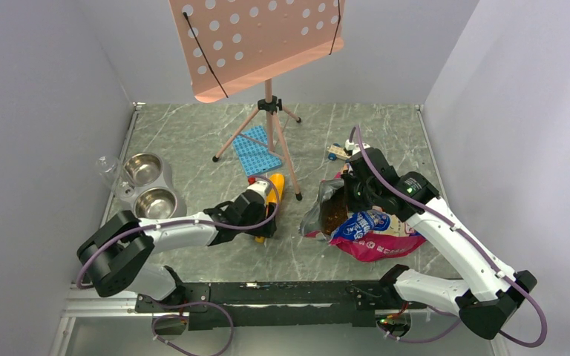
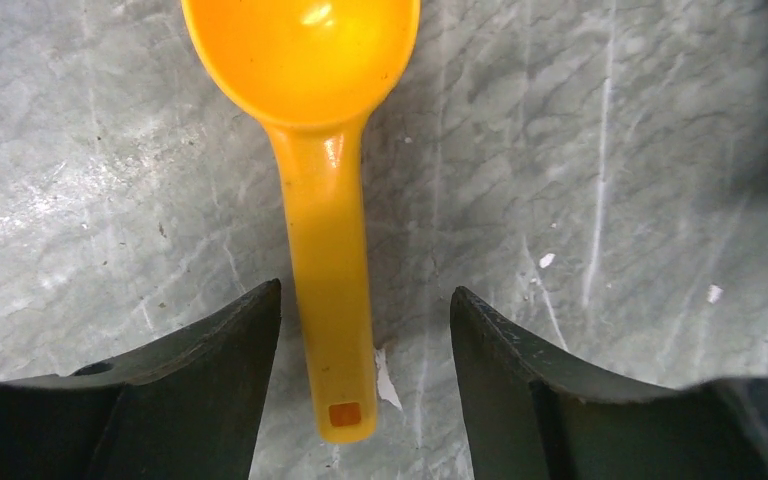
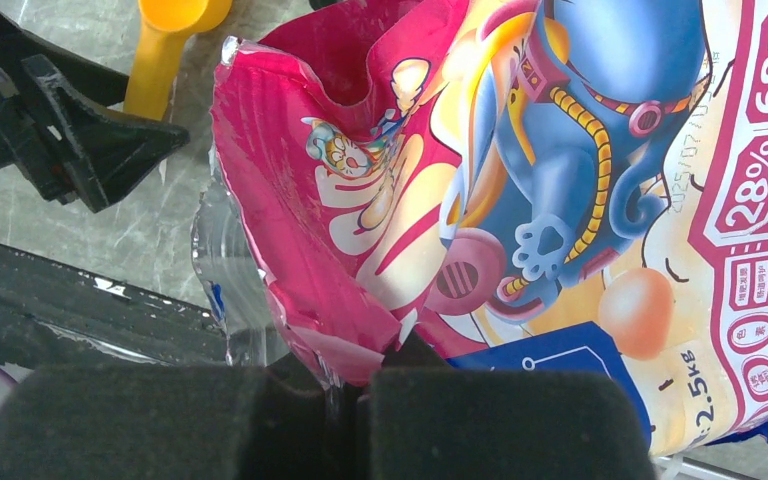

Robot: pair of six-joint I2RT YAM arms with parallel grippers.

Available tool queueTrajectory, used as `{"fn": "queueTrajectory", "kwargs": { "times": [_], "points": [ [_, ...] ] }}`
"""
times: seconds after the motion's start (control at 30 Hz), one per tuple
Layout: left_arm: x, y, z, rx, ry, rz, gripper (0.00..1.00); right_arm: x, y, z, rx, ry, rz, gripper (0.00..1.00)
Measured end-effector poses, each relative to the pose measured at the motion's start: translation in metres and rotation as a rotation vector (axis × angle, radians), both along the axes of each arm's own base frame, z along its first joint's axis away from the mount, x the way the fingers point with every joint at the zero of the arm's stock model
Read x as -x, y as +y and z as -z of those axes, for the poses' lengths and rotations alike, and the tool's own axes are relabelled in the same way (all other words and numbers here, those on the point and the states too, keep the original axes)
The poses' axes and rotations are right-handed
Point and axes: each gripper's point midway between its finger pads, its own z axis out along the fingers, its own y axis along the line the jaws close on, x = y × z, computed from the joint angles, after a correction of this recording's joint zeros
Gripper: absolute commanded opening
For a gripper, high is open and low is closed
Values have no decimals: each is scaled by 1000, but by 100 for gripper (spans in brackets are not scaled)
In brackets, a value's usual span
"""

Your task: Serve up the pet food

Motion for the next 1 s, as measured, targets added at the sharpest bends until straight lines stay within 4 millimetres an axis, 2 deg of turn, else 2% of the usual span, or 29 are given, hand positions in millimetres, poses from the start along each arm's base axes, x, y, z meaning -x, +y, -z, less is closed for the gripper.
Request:
{"fn": "queueTrajectory", "kwargs": {
  "times": [0.23,0.43,0.73,1.0],
  "points": [
    [-1,-3,-9,159,4,20,50,1,1,0,-5,3,6,0],
    [-1,-19,-18,249,3,61,39,1,2,1,-5,6,6,0],
    [-2,-29,-11,250,21,76,36,2,3,1,-4,7,14,0],
    [0,-40,-5,169,10,73,44,2,3,1,-6,9,26,0]
  ]
}}
